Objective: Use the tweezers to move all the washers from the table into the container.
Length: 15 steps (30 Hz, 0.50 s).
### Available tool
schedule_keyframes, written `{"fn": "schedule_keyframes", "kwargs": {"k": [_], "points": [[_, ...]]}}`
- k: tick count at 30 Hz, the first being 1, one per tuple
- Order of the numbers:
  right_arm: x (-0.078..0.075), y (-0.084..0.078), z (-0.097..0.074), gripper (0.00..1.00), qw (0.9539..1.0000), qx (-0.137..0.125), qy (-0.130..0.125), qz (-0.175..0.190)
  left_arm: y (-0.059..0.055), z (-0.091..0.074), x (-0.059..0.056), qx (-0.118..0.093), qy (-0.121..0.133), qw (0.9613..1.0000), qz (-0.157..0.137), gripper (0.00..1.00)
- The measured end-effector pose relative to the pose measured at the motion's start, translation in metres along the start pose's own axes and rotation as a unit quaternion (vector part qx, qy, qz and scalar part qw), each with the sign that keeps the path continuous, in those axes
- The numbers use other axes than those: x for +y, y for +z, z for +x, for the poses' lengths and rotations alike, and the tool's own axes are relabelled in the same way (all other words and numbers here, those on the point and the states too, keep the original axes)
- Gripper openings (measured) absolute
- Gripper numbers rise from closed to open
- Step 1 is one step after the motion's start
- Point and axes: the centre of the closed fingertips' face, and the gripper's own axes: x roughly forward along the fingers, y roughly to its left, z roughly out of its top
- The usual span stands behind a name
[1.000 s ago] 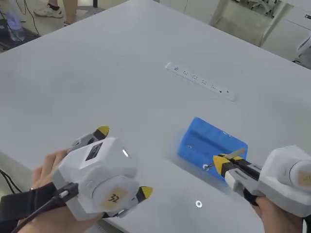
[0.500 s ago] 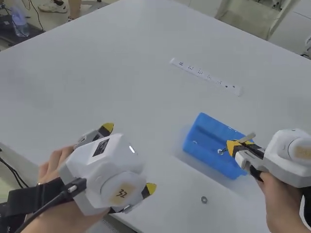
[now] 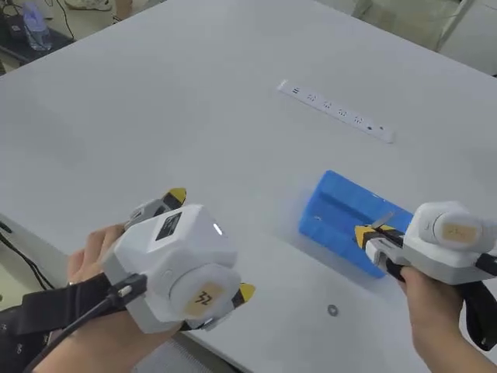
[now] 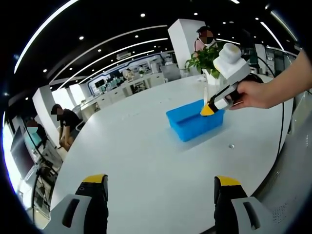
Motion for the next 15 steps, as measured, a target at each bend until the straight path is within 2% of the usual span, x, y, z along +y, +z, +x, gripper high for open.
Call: {"fn": "schedule_keyframes", "kwargs": {"k": [15], "points": [[-0.0046,-0.0028,0.0047,0.04,0.9998,0.005,0.004,0.017,-0.0001,-0.0003,0.0,0.001,0.001,1.0,0.003,0.92]]}}
